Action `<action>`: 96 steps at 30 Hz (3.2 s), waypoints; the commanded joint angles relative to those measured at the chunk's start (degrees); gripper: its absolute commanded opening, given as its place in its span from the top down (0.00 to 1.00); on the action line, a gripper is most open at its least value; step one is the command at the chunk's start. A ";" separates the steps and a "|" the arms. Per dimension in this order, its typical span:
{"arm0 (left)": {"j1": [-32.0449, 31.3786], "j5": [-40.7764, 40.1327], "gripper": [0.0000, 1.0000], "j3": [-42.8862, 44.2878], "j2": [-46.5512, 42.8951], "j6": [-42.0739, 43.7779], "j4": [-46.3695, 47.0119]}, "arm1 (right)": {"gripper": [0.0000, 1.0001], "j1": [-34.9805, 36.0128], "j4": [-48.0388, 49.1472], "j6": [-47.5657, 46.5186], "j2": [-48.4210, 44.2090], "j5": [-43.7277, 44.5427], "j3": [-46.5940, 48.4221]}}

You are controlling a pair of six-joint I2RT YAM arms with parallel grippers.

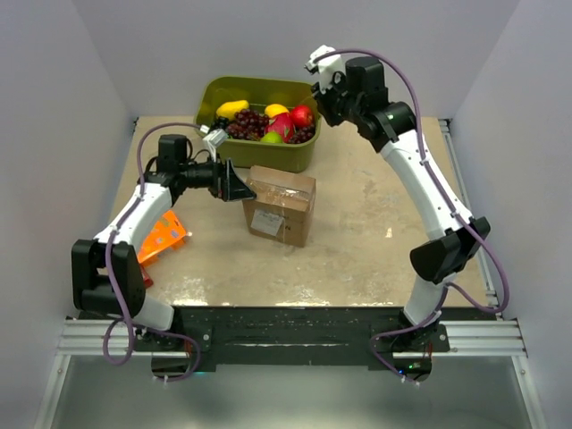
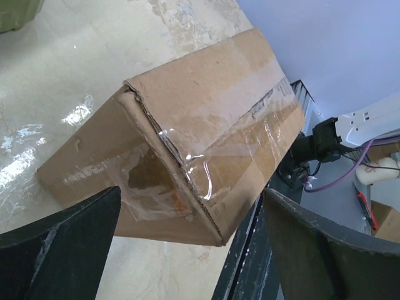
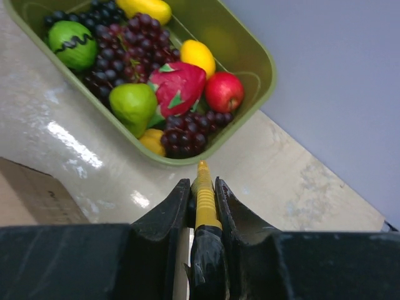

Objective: Unpack the express box

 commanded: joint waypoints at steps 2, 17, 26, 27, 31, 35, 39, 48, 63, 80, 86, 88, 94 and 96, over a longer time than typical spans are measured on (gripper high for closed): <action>-0.22 1.68 0.00 3.58 3.29 0.86 -1.66 | 1.00 3.62 5.47 -0.37 -3.70 -4.87 -0.83; 0.75 12.49 0.06 -5.98 5.06 -17.21 23.23 | 1.00 8.90 12.24 8.77 -8.18 -25.70 -8.74; 0.92 4.76 0.12 -7.76 2.77 -18.74 19.61 | 1.00 10.30 10.84 7.63 -9.85 -25.62 -11.81; 0.92 4.14 0.13 -7.93 2.77 -19.18 19.87 | 1.00 11.00 10.40 6.50 -10.11 -25.27 -12.17; 0.75 3.09 0.18 -9.52 2.42 -21.20 21.98 | 1.00 12.94 8.02 3.59 -13.18 -24.91 -16.64; 0.75 2.91 0.19 -12.06 2.06 -22.87 24.27 | 1.00 15.13 11.43 3.06 -16.52 -21.51 -22.27; 0.75 2.21 0.19 -12.68 1.89 -23.31 24.44 | 1.00 19.43 15.57 3.49 -18.20 -12.72 -26.23; 0.75 1.68 0.19 -13.56 1.27 -23.75 24.71 | 1.00 21.90 23.04 4.20 -19.08 -4.97 -30.89; 0.75 1.24 0.20 -13.65 1.45 -23.75 24.88 | 1.00 22.08 23.40 4.29 -16.18 -5.93 -30.81; 1.01 0.71 0.21 -13.30 2.15 -22.96 23.57 | 1.00 22.08 23.84 6.22 -14.16 -5.93 -30.81; 1.28 0.71 0.21 -13.30 2.33 -22.87 23.57 | 1.00 22.08 23.75 6.48 -13.46 -5.31 -30.72; 1.28 0.62 0.21 -13.30 2.42 -22.96 23.57 | 1.00 21.99 23.75 6.49 -13.37 -4.96 -30.72; 1.28 0.53 0.21 -13.65 2.42 -23.22 23.74 | 1.00 22.08 23.75 6.57 -12.76 -5.14 -30.72; 1.19 0.53 0.21 -13.65 2.42 -23.14 23.74 | 1.00 22.08 23.58 6.22 -12.49 -5.05 -30.63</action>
